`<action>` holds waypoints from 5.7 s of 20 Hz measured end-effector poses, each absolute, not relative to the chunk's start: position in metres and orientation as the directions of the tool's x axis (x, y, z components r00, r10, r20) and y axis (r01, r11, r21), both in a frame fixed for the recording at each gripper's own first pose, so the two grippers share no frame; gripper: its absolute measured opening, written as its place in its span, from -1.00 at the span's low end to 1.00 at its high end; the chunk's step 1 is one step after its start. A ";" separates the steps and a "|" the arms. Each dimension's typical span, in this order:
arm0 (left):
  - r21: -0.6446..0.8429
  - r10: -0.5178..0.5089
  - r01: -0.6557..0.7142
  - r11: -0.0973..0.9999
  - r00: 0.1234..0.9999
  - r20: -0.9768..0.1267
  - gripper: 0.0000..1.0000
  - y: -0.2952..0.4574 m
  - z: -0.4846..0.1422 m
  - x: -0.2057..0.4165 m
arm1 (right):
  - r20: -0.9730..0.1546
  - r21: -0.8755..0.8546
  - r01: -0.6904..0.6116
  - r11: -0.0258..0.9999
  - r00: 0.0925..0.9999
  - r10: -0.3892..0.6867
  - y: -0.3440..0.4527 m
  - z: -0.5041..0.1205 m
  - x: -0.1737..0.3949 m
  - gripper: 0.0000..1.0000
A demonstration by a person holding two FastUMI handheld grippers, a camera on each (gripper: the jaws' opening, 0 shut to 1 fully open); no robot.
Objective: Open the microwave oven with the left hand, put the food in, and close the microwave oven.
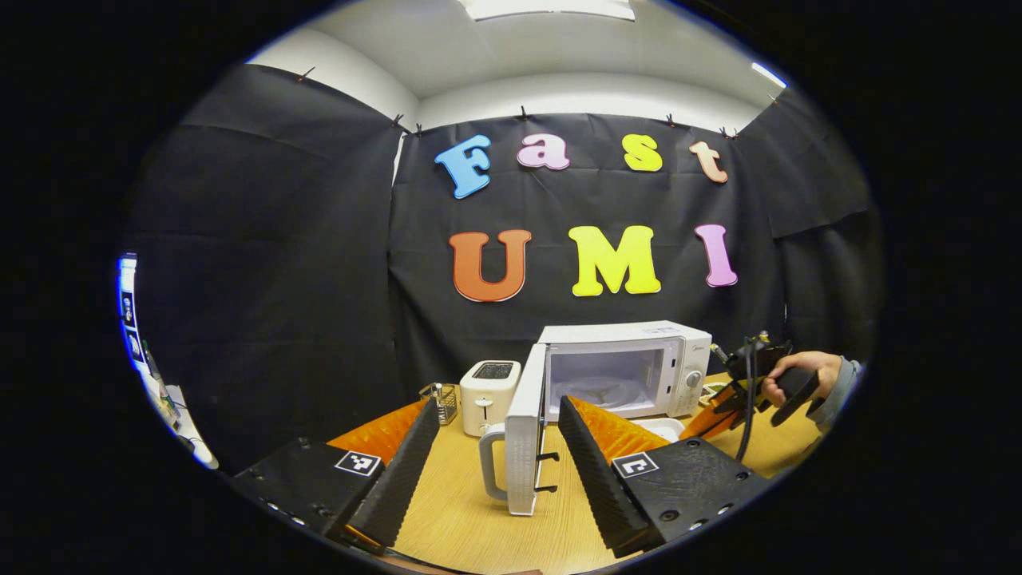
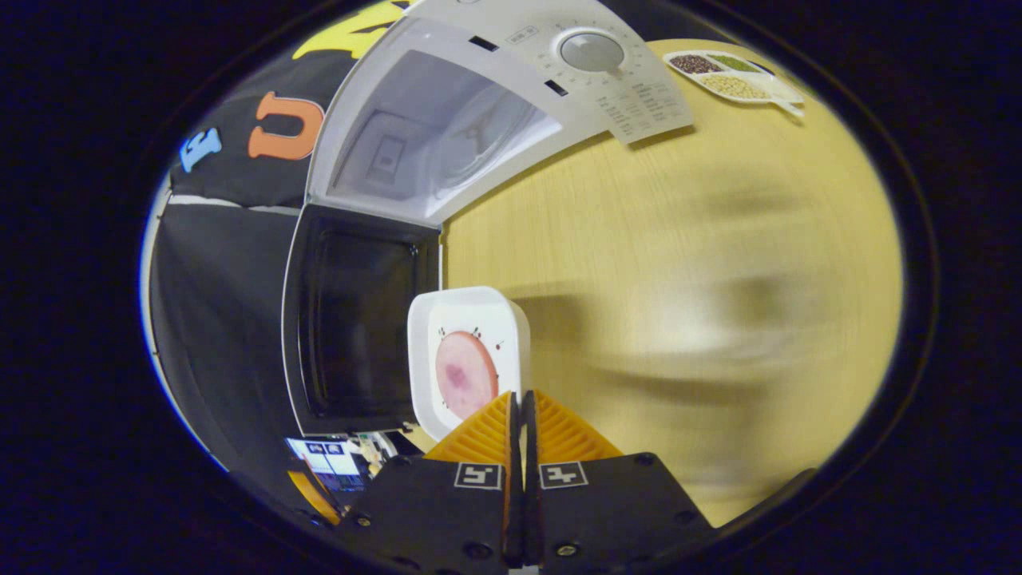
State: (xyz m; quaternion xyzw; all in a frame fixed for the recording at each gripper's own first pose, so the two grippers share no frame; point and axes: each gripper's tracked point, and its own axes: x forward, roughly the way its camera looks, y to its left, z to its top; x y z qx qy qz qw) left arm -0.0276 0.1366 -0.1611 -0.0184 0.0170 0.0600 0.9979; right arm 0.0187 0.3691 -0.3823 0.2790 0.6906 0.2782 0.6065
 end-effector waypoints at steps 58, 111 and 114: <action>-0.063 0.117 -0.123 0.990 0.989 -0.088 -0.99 0.215 -0.242 0.035 | -0.125 0.125 -0.460 0.879 0.872 0.474 0.243 -0.185 0.084 0.82; -0.095 -0.416 0.407 0.909 0.902 -0.116 -1.00 -0.118 -0.277 0.222 | -0.079 0.061 -0.366 0.929 0.926 0.370 0.063 -0.211 0.085 1.00; -0.107 -0.400 0.388 0.915 0.908 -0.123 -1.00 -0.128 -0.276 0.251 | -0.091 0.070 -0.367 0.928 0.924 0.372 0.057 -0.226 0.097 1.00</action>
